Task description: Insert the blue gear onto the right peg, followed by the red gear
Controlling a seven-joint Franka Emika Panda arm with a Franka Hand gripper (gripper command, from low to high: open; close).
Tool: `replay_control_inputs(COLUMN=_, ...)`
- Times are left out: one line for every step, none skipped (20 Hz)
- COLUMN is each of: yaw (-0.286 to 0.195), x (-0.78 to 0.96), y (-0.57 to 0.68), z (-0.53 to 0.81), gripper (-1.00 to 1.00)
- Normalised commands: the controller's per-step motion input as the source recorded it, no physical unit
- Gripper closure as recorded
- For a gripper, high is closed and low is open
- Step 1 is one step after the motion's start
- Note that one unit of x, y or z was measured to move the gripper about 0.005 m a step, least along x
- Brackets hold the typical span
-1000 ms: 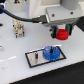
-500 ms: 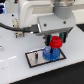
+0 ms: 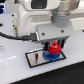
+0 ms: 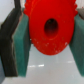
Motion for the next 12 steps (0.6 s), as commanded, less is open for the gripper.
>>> replay_control_inputs(yaw=0.000, x=0.07, y=0.00, z=-0.12, gripper=1.00)
replay_control_inputs(yaw=0.000, x=0.08, y=0.00, z=-0.01, gripper=1.00)
replay_control_inputs(yaw=0.000, x=0.06, y=-0.01, z=-0.07, gripper=1.00)
replay_control_inputs(yaw=0.000, x=0.06, y=0.00, z=-0.03, gripper=1.00)
replay_control_inputs(yaw=0.000, x=0.01, y=-0.01, z=0.13, gripper=1.00)
replay_control_inputs(yaw=0.000, x=0.04, y=0.02, z=0.49, gripper=1.00)
replay_control_inputs(yaw=0.000, x=0.05, y=0.00, z=0.40, gripper=1.00)
replay_control_inputs(yaw=0.000, x=0.04, y=0.00, z=0.18, gripper=1.00)
replay_control_inputs(yaw=0.000, x=0.08, y=0.04, z=0.31, gripper=1.00)
replay_control_inputs(yaw=0.000, x=0.04, y=0.00, z=0.31, gripper=1.00)
replay_control_inputs(yaw=0.000, x=0.04, y=-0.01, z=0.25, gripper=1.00)
replay_control_inputs(yaw=0.000, x=0.03, y=0.01, z=0.29, gripper=1.00)
